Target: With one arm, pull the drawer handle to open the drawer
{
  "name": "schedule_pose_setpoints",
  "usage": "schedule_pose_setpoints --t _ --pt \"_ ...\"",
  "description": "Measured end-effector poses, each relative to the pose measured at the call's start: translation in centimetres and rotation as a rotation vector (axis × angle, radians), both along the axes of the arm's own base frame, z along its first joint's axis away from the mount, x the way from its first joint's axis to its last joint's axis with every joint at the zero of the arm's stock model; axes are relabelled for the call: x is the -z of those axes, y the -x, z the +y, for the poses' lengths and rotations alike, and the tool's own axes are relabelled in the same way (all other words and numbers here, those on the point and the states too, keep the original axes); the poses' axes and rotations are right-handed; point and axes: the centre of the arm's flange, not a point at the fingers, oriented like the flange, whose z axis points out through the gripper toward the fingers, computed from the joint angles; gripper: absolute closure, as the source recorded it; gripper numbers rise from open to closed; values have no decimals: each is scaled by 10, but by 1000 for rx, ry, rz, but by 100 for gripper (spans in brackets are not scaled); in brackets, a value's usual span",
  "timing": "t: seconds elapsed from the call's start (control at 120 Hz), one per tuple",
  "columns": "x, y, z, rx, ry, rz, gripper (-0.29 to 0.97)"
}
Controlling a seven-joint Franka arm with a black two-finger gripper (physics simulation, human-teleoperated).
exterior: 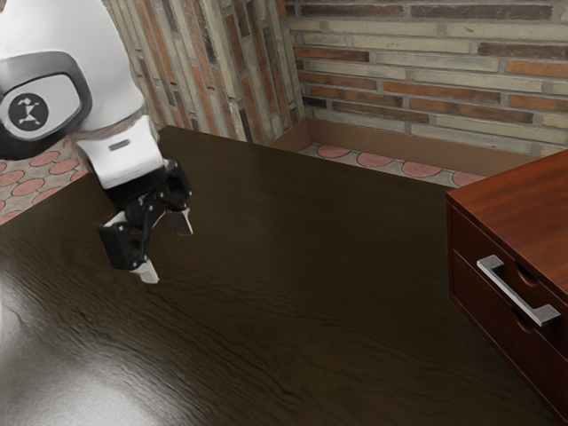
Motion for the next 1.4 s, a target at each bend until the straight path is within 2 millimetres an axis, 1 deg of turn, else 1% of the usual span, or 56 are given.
schedule_pose_setpoints --t 0.042,0.108,0.233,0.3,0.35,0.417,0.475,0.55,0.633,0.717,0.792,0.9,1.0,1.075,1.133,1.225,1.283,1.4 --pt "8 -3 -16 81 7 -12 0" --pt "18 -9 -34 196 42 -42 0" --pt "26 -24 -79 425 74 -107 0" --pt "26 -30 -90 509 82 -142 0" --pt "26 -39 -96 557 92 -165 1" --pt "29 -47 -114 636 96 -196 5" --pt "29 -50 -131 700 102 -227 11" --pt "30 -56 -143 759 112 -276 20" --pt "40 -66 -163 819 128 -314 26" --pt "47 -78 -172 851 144 -356 29" --pt "47 -88 -183 884 148 -400 32" --pt "50 -104 -207 936 163 -444 34" --pt "49 -113 -227 983 172 -477 35" --pt "53 -122 -239 1009 182 -492 36" --pt "59 -133 -243 1017 186 -498 36" --pt "68 -148 -239 1016 191 -502 37" --pt "71 -152 -243 1026 193 -509 37" --pt "86 -157 -255 1051 204 -500 37"
